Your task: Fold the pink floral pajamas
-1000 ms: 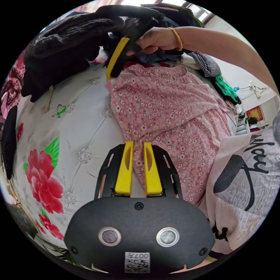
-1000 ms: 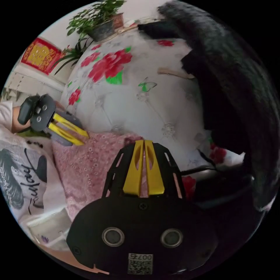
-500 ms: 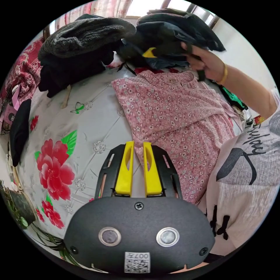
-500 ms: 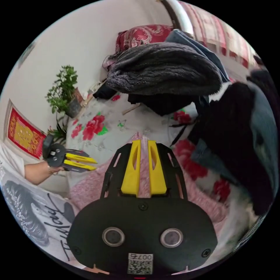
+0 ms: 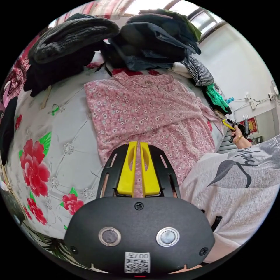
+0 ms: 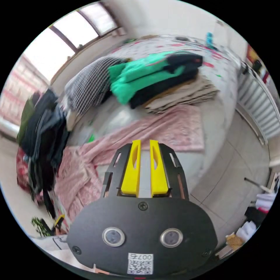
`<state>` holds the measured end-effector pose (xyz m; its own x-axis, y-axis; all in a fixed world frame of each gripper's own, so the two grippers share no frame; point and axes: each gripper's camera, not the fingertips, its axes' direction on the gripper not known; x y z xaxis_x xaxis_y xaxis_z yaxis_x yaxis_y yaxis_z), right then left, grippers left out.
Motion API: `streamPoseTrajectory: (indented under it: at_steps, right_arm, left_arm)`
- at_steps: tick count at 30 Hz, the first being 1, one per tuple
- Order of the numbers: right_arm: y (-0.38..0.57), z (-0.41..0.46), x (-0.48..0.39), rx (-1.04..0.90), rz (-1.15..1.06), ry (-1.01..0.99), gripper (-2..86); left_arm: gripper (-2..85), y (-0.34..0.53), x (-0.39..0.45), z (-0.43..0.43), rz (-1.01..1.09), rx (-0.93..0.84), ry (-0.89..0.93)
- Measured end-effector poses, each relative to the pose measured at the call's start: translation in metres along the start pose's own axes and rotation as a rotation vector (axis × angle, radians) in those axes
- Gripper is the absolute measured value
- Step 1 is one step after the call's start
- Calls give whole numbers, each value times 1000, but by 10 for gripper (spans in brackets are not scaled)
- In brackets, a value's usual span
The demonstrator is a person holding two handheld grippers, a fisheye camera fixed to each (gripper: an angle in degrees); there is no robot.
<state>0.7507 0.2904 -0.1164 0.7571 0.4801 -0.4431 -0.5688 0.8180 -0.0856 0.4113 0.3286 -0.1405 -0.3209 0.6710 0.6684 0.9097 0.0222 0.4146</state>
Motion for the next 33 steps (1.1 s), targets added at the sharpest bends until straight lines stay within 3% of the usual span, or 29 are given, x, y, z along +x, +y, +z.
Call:
streamPoseTrajectory:
  at_steps: [4, 8, 12, 14, 19, 21, 24, 26, 28, 30, 33]
  right_arm:
    - [-27, -30, 62, 34, 126, 47, 59]
    - [-54, -32, 90, -49, 132, 81, 60]
    - [-56, -52, 72, -57, 27, 201, 16]
    - [-55, -69, 62, -95, -70, 128, 7]
    - [-28, -209, 13, 259, -277, -140, -1]
    - [-6, -292, -24, 496, -474, -251, -2]
    - [6, -379, -61, 720, -778, -321, -2]
    - [0, -405, -70, 779, -852, -322, -2]
    - [-19, -411, -70, 744, -789, -336, -2]
    - [-56, -391, -54, 509, -563, -360, -2]
    - [-71, -353, -10, 361, -371, -406, -2]
  left_arm:
    - [-8, -9, 32, -3, 46, -4, 6]
    - [-8, -12, 58, -2, 56, -15, 34]
    - [-5, -16, 84, 0, 95, -22, 21]
    - [0, -23, 103, 5, 131, -22, 22]
    - [42, -55, 154, 13, 252, 13, 36]
    - [52, -71, 178, 14, 315, 45, 48]
    - [66, -101, 220, 12, 440, 100, 79]
    - [72, -123, 249, 11, 523, 148, 104]
    - [74, -137, 265, 12, 557, 173, 129]
    - [75, -148, 278, 16, 575, 175, 143]
    - [76, -153, 286, 32, 575, 139, 155]
